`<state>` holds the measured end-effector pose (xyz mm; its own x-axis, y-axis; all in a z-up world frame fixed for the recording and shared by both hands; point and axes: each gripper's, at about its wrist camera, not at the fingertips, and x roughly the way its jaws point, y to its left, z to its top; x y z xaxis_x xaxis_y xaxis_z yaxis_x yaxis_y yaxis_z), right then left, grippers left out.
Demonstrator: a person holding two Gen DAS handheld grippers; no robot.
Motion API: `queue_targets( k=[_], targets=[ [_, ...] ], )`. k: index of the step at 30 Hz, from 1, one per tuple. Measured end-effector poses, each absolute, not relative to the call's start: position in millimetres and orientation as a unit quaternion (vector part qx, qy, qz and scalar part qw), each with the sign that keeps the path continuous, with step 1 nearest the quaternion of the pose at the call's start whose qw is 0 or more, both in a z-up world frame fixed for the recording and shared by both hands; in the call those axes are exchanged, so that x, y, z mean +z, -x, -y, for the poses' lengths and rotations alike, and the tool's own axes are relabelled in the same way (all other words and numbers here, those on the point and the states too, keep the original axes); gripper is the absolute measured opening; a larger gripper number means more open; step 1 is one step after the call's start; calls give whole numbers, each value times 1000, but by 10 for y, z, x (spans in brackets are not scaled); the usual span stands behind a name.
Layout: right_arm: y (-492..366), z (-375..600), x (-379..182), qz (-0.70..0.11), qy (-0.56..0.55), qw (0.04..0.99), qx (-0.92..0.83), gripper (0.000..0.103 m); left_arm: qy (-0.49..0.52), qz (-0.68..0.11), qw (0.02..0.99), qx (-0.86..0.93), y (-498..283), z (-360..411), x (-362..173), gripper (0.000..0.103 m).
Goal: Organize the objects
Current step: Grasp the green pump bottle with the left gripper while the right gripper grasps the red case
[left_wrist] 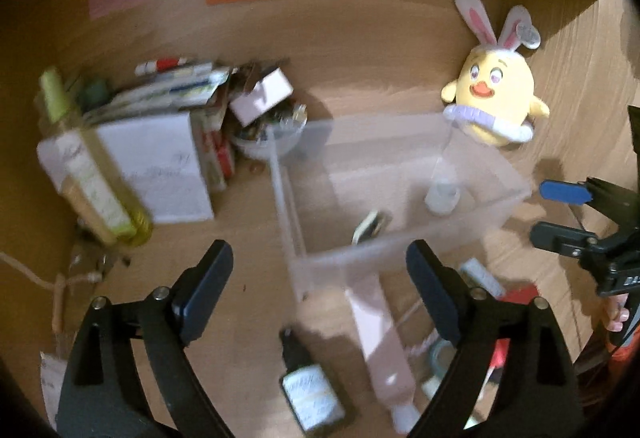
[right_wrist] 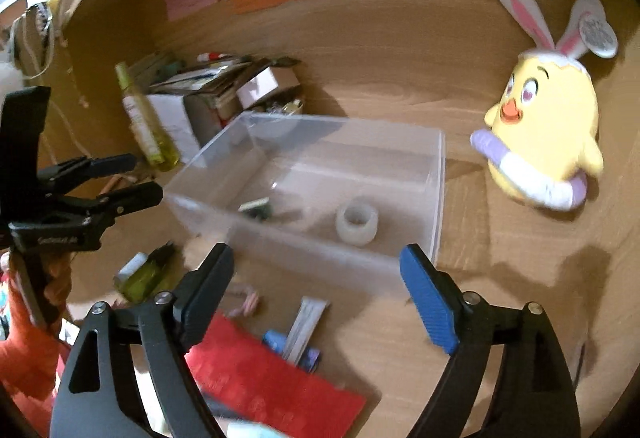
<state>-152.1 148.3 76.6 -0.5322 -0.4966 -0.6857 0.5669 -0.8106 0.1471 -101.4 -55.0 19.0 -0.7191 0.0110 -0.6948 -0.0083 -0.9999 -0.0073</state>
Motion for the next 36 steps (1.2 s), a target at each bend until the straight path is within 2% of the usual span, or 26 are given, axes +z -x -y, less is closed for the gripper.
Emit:
queue_targets(
  k=[11,15,20,21,23,26,27,28,29,30,31,36],
  targets=[
    [1013,-1418,450,-72,-401,330,-851,84,407,16,-9,913,566,561,-257,89],
    [878,-1350,395,-91,-400,350,-842,92,419,28,-7,908,474,562,-396,89],
    [895,-1183,289,-133,-401,348,-837,93,423,35,-20,905,458,592,-518,89],
    [929,-1149,264,-142,-403,347,-835,93,421,35,-23,906,455,598,-527,87],
    [979,-1110,233,-151,-404,345,-834,93,421,37,-23,906,458,610,-542,75],
    [1067,-1051,201,-158,-403,345,-833,93,421,40,-20,906,466,610,-561,63],
    [1095,-1043,191,-157,-403,345,-833,92,420,41,-20,906,467,611,-564,59],
    [1126,-1042,181,-155,-404,346,-833,91,420,41,-20,906,467,614,-569,51],
    [1141,-1043,175,-152,-404,348,-832,87,420,41,-20,906,463,614,-571,44],
    [1162,-1042,167,-149,-405,350,-831,76,419,41,-21,907,455,618,-570,41],
    [1175,-1043,158,-148,-408,351,-830,70,418,44,-20,907,447,628,-568,41],
    [1164,-1094,189,-143,-395,339,-842,60,410,56,-28,910,399,680,-530,41]
  ],
)
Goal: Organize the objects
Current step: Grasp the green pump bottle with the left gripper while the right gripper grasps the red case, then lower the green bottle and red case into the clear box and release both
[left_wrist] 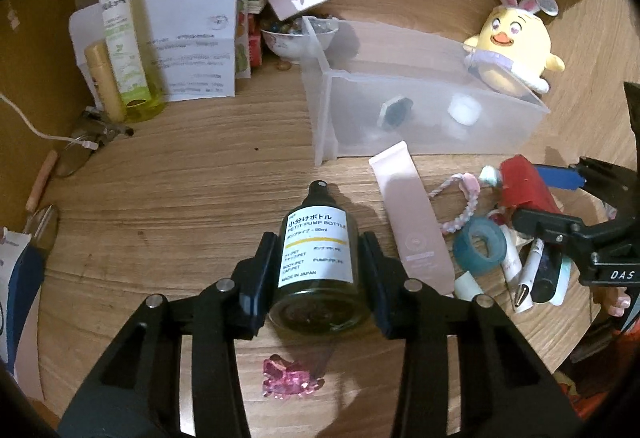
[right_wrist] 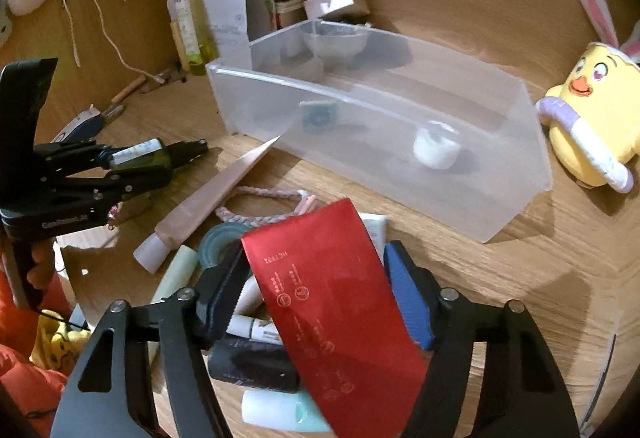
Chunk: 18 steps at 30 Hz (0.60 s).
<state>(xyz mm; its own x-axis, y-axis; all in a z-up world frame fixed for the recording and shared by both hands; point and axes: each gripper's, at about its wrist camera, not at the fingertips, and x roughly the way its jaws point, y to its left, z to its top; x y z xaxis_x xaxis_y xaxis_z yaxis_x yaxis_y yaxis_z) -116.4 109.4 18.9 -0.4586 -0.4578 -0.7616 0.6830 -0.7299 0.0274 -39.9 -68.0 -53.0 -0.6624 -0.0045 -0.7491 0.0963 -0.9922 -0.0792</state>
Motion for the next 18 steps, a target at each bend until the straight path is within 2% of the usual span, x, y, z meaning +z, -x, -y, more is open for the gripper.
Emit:
queue_targets(
  k=[3,18],
  targets=[
    [1159,-1158,244,-135,-388,333,-849,56,-400,-62,32,-914,367,716,-449,41],
    [1337,-1523,821,-80,-318,293,-898,54,-318,-53,12,-947,585,586,218,41]
  ],
)
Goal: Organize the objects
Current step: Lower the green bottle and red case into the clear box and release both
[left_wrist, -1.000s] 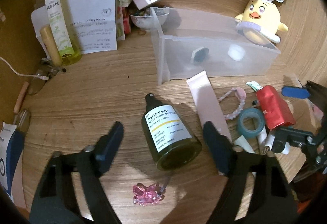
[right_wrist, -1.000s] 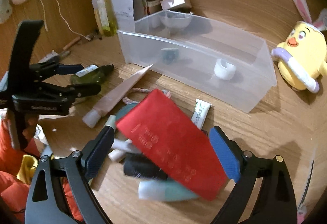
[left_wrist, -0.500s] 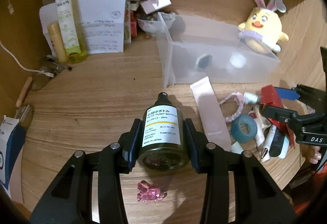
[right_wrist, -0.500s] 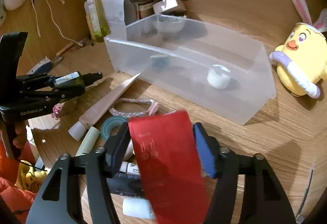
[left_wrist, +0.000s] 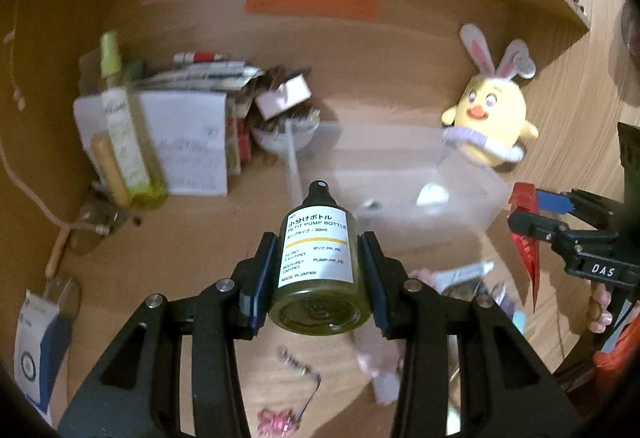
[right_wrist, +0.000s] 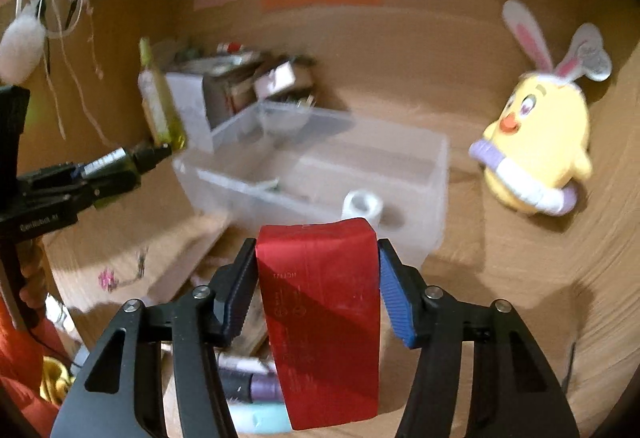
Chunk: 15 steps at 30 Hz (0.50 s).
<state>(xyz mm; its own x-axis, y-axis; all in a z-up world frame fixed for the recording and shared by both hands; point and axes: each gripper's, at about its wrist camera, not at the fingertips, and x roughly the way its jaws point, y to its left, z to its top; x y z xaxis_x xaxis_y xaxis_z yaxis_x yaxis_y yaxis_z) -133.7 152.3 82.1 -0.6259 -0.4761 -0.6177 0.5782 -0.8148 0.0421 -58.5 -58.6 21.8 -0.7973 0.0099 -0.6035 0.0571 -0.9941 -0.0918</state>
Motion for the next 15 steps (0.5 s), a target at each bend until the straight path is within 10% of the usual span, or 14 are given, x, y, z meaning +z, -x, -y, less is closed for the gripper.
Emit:
queue_targets(
  k=[15],
  targets=[
    [1955,-1272,1471,-87,-238,254,-933,54,-327,-42,-16,-944,1393,463,435,41]
  ],
)
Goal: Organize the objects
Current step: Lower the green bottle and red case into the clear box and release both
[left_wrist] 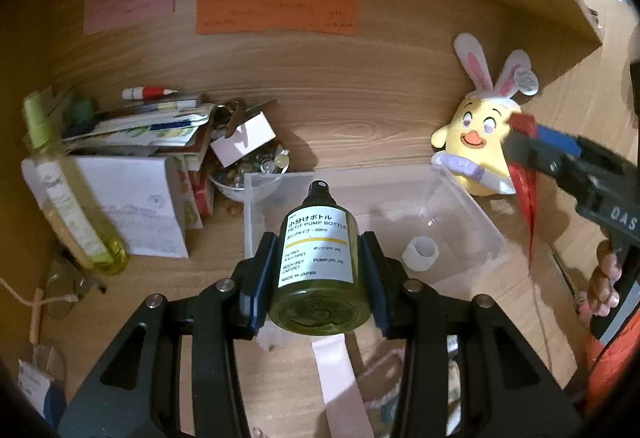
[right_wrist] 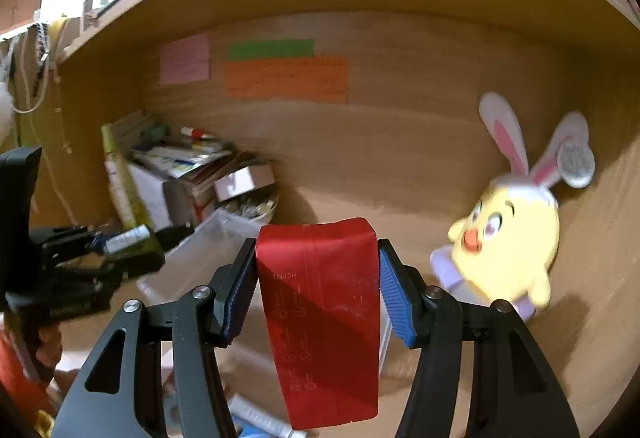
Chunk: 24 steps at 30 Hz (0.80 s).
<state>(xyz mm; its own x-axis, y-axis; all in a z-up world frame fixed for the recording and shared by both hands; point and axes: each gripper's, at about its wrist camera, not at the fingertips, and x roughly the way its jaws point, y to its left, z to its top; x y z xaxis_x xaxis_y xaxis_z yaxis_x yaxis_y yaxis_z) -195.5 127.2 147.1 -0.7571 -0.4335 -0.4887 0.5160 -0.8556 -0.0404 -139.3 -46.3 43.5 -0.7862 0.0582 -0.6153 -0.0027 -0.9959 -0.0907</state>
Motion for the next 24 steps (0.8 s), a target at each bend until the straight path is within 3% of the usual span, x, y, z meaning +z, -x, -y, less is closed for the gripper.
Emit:
queue_targets(
  k=[7,24],
  targets=[
    [2321,-1032,1312,-96,-251,236,-934,54,345,36,14,938,1726,441,345,41],
    [2723,-627,545,-118,-407,288,-859,55,404,28,43,913,2080,403,-28,41]
  ],
)
